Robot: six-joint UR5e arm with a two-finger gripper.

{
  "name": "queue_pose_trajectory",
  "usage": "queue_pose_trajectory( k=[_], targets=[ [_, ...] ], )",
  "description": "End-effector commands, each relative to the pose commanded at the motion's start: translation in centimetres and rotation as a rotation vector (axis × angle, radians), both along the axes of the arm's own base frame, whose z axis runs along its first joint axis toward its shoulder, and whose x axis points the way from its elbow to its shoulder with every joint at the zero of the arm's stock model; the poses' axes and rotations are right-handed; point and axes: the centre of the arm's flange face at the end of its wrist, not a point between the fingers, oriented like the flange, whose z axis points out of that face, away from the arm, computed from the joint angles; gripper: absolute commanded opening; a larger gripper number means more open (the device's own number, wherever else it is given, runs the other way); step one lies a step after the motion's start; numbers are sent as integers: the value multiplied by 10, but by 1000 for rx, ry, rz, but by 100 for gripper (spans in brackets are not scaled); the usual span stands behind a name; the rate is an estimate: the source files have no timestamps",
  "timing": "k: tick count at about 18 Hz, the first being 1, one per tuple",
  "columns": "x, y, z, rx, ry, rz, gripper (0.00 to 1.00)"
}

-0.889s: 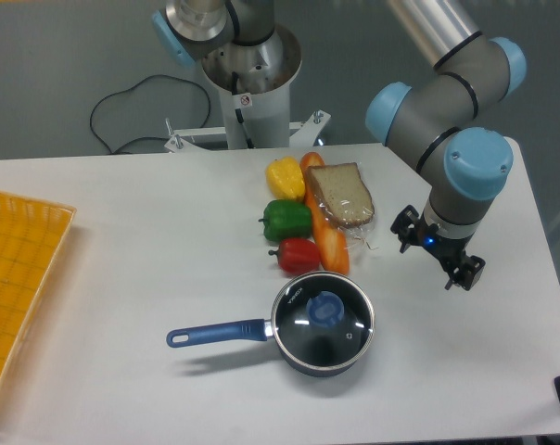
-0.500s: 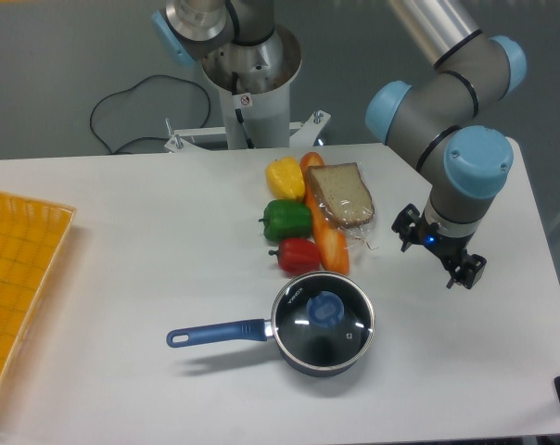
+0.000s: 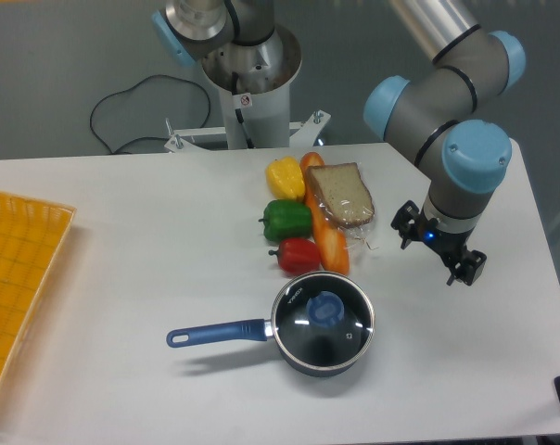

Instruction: Open the lid

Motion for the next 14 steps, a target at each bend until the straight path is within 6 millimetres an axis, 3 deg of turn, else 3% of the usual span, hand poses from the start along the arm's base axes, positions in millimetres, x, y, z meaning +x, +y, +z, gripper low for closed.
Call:
queue_pose_trajectory(
  k=[7,11,14],
  targets=[
    [2,-11,8,-7,3,17,100],
    [16,-3,1,-17,-12,0,100],
    [28,7,8,-8,-5,-6,100]
  ],
)
